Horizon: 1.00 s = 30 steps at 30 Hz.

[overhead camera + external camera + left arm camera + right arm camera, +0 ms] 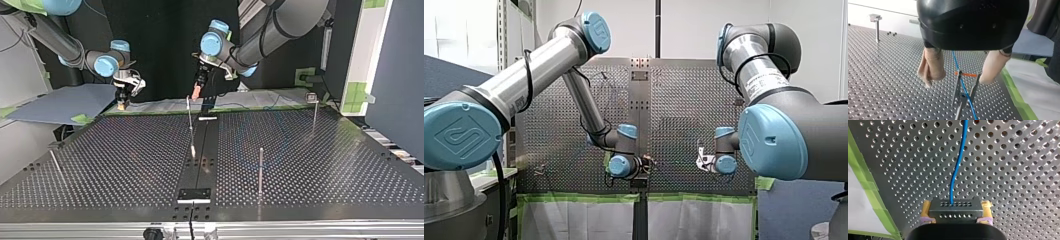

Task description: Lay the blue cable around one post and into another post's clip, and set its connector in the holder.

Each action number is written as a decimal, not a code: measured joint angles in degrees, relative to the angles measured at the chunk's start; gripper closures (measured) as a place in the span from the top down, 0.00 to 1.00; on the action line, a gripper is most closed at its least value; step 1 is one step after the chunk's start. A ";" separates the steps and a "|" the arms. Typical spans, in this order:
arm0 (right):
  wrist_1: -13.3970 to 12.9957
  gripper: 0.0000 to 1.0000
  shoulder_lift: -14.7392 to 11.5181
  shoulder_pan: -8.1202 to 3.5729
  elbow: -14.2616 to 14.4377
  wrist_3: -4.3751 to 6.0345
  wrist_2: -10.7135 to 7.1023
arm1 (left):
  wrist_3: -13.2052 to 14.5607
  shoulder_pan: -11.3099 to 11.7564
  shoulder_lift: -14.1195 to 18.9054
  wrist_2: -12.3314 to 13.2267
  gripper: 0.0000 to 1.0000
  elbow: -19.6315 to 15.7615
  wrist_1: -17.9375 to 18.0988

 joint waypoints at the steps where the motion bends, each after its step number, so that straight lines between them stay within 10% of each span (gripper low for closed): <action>1: 0.00 0.61 0.03 0.00 0.00 0.03 -0.01 | -0.05 -0.03 0.12 0.03 1.00 -0.03 -0.05; 30: -0.31 0.61 0.33 -0.44 0.01 1.48 -1.00 | -3.35 -0.30 0.28 -0.15 1.00 -0.08 -0.75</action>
